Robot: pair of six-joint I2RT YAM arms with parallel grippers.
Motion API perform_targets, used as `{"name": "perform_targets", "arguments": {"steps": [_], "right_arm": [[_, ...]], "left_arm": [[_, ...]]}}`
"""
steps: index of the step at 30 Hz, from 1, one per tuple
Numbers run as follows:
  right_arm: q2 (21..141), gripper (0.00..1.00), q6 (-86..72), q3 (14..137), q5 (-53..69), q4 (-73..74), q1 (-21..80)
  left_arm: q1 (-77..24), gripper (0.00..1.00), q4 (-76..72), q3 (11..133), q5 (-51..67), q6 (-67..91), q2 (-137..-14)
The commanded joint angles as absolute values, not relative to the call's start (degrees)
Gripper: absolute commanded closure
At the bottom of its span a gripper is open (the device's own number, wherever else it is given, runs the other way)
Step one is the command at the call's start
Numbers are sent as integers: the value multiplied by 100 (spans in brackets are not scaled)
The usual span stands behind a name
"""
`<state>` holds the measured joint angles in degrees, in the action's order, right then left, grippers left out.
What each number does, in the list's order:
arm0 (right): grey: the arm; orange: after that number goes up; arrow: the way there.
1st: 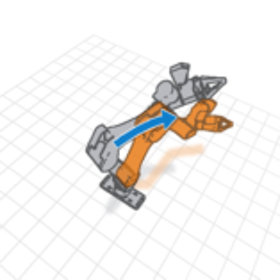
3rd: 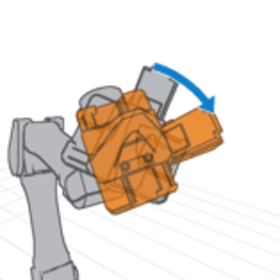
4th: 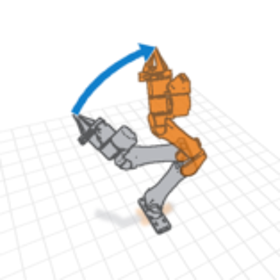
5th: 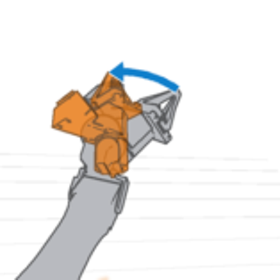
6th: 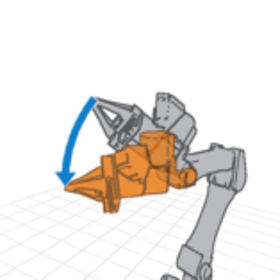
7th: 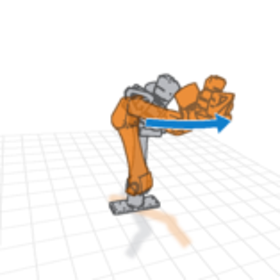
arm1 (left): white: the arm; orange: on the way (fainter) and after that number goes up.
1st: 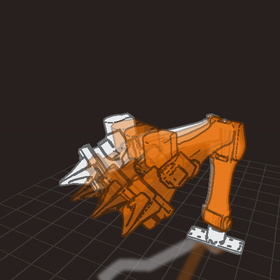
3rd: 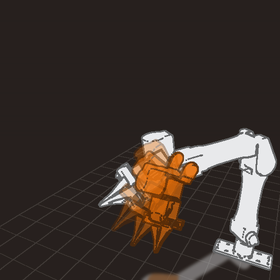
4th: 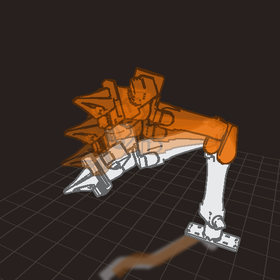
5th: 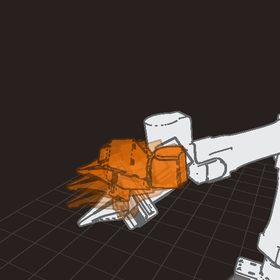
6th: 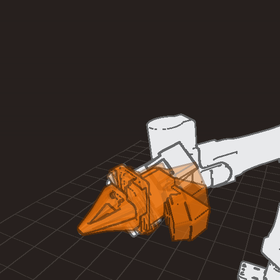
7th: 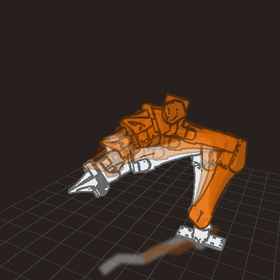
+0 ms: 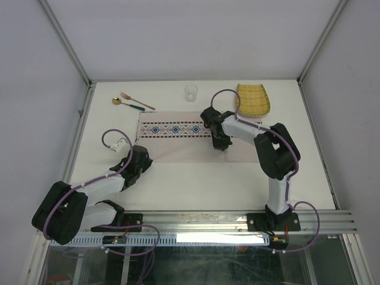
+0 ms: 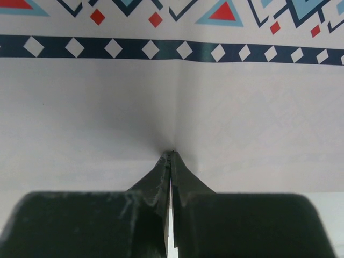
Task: Set the dinner table for one person
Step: Adjust the napkin at the center of the board.
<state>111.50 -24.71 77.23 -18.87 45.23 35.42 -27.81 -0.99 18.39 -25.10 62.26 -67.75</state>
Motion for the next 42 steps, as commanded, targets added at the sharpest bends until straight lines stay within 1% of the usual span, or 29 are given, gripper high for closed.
{"name": "perform_targets", "arguments": {"steps": [1, 6, 10, 14, 17, 24, 31, 36, 39, 42], "right_arm": [[11536, 100, -2377, 7804, -2008, 4215, 3339], [11035, 100, -2443, 7838, -1940, 4331, 3345], [10534, 100, -2443, 8088, -2018, 4601, 3354], [10028, 100, -2414, 8258, -2161, 4705, 3351], [9858, 100, -2330, 8264, -2343, 4732, 3346], [10092, 100, -2317, 8293, -2896, 5093, 3132], [10392, 100, -2285, 8378, -2724, 4826, 2611], [10805, 100, -2184, 8857, -2549, 4806, 2471], [10963, 100, -2111, 9050, -2225, 4549, 2471], [11151, 100, -2120, 9344, -2027, 4659, 2472]], "left_arm": [[-2838, 100, 591, 1699, -2531, 6193, -6815], [-2997, 100, 818, 2117, -2640, 6002, -6469], [-3032, 100, 1009, 2753, -2858, 5567, -6224], [-3032, 100, 1034, 3433, -2984, 5175, -6460], [-3032, 100, 877, 3764, -2952, 4950, -6827], [-3032, 99, -258, 3938, -2572, 4752, -7686], [-3030, 100, -695, 4440, -2609, 4364, -8665], [-3032, 100, -731, 4997, -3175, 3994, -9067], [-3019, 100, -896, 5246, -3553, 3778, -9312], [-3003, 100, -1035, 5648, -3853, 3498, -9676]]}}
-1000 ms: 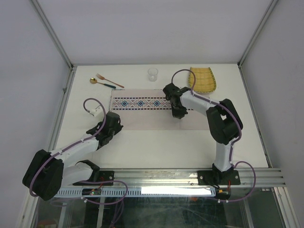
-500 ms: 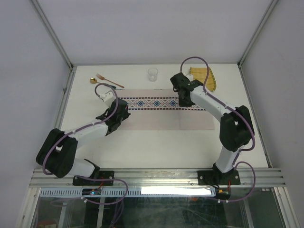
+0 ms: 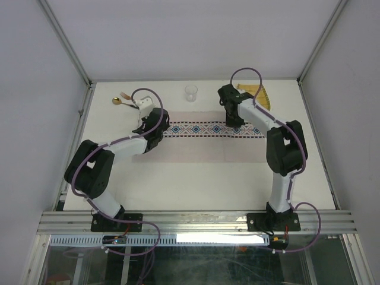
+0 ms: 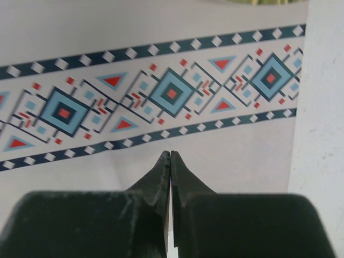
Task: Set the dinner table for one person
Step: Adjust the napkin at the center of the board.
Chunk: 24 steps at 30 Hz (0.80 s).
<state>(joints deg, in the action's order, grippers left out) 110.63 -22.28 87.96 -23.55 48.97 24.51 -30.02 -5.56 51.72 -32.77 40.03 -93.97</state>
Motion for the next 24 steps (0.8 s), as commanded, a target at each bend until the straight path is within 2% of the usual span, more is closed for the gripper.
{"name": "perform_targets", "arguments": {"steps": [1, 14, 19, 24], "right_arm": [[11157, 100, -2118, 9367, -1990, 4668, 2470], [9805, 100, -2069, 8120, -1528, 4172, 2475], [9429, 100, -2075, 7954, -2071, 4258, 2472], [9724, 100, -2302, 8271, -2733, 4944, 2459]], "left_arm": [[-2982, 100, -1041, 5840, -3896, 3365, -9832], [-2515, 100, -831, 7643, -3807, 2956, -11613], [-2232, 100, -741, 7786, -3496, 3115, -11742], [-2144, 100, -739, 7889, -3406, 3057, -11872]]}}
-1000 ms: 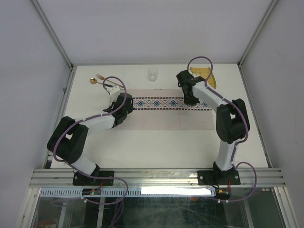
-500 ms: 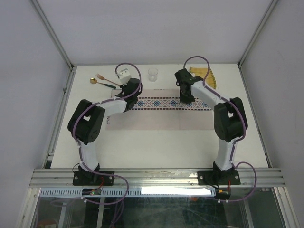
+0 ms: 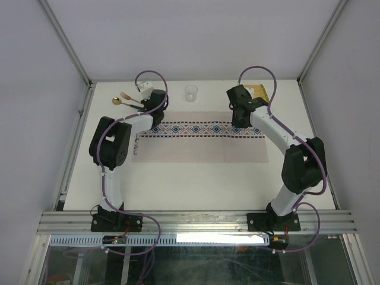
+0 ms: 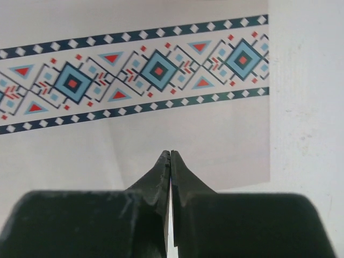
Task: Set the dinner table for one person
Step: Adjust the napkin at the center of the board.
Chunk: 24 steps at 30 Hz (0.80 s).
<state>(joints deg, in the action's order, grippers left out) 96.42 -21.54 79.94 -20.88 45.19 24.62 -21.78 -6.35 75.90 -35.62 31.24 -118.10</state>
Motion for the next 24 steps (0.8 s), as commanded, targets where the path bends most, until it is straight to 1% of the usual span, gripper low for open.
{"name": "perform_targets", "arguments": {"steps": [1, 3, 6, 13, 16, 21, 24], "right_arm": [[9778, 100, -2367, 8306, -2744, 5042, 2460], [9749, 100, -2654, 8214, -2732, 5122, 2454], [9300, 100, -3310, 7668, -2943, 4953, 2460], [8316, 100, -5335, 6521, -3131, 5203, 2474], [8266, 100, -6171, 6273, -3259, 5635, 2483], [8496, 100, -7636, 6244, -3622, 6622, 2481], [8765, 100, -7940, 6304, -3641, 6868, 2483]], "left_arm": [[-2131, 100, -738, 7892, -3372, 3069, -11889], [-2120, 100, -681, 7882, -3341, 3145, -11873], [-2128, 100, -663, 7635, -3173, 3297, -11585], [-2129, 100, -346, 6521, -2661, 3902, -10218], [-2141, 100, -321, 5907, -2330, 4138, -9636], [-2195, 100, -317, 5148, -2092, 4228, -8811], [-2223, 100, -278, 4820, -2026, 4273, -8524]]}}
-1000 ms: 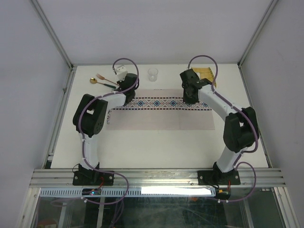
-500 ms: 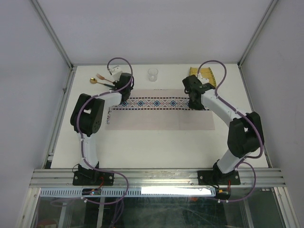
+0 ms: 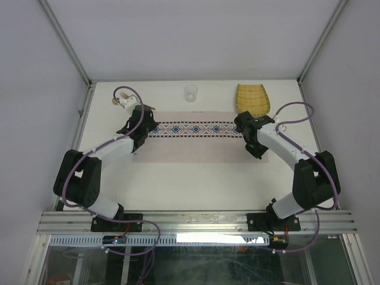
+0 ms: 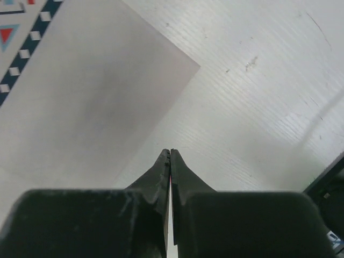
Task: Set the dinner table for one person
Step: Adjust the napkin at the center of the board.
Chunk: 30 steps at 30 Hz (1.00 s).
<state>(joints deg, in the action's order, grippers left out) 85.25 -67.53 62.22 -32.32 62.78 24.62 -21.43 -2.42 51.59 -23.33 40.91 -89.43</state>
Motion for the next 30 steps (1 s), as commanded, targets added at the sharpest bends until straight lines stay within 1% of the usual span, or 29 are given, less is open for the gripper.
{"name": "perform_targets", "arguments": {"steps": [1, 4, 9, 12, 15, 18, 21, 24, 26, 30], "right_arm": [[8838, 100, -7927, 6325, -3652, 6864, 2479], [9054, 100, -7839, 6379, -3767, 6775, 2490], [9399, 100, -7428, 6741, -3892, 6728, 2503], [9309, 100, -6676, 6878, -3739, 6166, 2532], [9006, 100, -6123, 6739, -3638, 5577, 2545], [8605, 100, -5254, 6417, -3215, 4684, 2541], [8118, 100, -4317, 6013, -2341, 3508, 2541], [7656, 100, -3731, 5633, -1660, 2685, 2532], [7449, 100, -3590, 5502, -1485, 2428, 2533], [7474, 100, -3412, 5586, -1347, 2454, 2536]], "left_arm": [[-2231, 100, -256, 4750, -2037, 4286, -8457], [-2234, 100, -328, 4640, -2201, 4228, -8475], [-2237, 100, -334, 5129, -2458, 3971, -8956], [-2237, 100, -465, 5605, -2705, 3733, -9387], [-2210, 100, -526, 6182, -2892, 3483, -9924], [-2127, 100, -607, 6697, -2875, 3393, -10538], [-1988, 100, -573, 7236, -2645, 3407, -11064], [-1937, 100, -452, 7733, -2573, 3410, -11527], [-1904, 100, -445, 7949, -2498, 3425, -11783], [-1880, 100, -393, 8356, -2364, 3434, -12173]]}}
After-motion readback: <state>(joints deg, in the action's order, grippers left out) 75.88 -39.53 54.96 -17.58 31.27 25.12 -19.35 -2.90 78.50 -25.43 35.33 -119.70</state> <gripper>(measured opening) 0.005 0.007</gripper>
